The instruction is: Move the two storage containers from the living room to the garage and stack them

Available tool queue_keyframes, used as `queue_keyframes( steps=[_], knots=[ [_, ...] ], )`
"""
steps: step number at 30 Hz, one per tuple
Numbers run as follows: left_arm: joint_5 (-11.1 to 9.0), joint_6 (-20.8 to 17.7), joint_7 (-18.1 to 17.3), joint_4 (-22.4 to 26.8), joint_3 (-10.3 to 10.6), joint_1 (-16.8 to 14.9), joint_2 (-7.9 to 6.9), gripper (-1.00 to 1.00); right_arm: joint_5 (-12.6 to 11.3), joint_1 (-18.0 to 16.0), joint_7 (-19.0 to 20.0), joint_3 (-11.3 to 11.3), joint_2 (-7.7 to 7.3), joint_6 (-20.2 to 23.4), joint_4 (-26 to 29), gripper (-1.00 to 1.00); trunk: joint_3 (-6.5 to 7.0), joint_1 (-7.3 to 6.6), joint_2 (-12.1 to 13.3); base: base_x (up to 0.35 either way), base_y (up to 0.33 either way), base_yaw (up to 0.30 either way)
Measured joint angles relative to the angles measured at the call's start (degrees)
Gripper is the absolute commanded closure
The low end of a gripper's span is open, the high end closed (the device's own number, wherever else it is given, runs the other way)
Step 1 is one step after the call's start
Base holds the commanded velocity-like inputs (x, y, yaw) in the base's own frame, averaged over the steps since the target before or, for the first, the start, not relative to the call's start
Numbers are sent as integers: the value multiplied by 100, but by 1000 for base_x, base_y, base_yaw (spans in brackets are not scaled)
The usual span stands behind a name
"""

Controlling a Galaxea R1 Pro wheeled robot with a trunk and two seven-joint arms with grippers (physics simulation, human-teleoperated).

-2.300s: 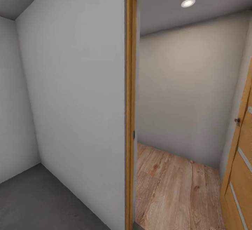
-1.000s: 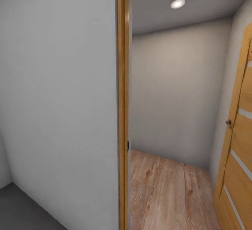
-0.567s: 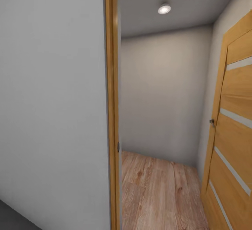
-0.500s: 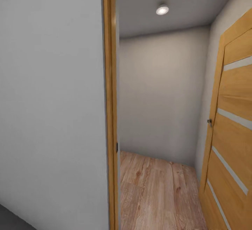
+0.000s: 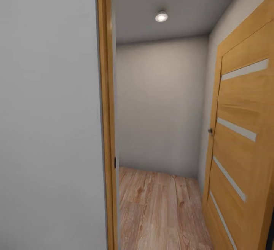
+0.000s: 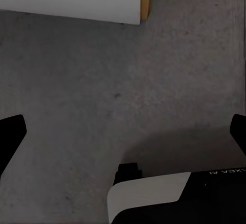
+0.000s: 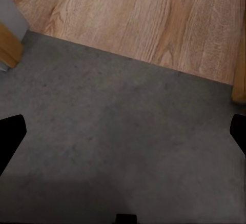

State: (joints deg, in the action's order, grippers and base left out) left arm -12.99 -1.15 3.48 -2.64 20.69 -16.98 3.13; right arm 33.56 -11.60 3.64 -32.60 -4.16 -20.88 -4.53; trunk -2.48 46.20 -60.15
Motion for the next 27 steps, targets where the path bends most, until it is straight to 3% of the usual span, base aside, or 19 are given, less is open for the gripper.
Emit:
queue_keyframes(
  steps=[27],
  knots=[
    [6, 14, 0, 6, -9, -2, 4, -100, 6, -1, 9, 0, 0, 0, 0, -100, 180, 0, -1, 0, 0, -220]
  ],
)
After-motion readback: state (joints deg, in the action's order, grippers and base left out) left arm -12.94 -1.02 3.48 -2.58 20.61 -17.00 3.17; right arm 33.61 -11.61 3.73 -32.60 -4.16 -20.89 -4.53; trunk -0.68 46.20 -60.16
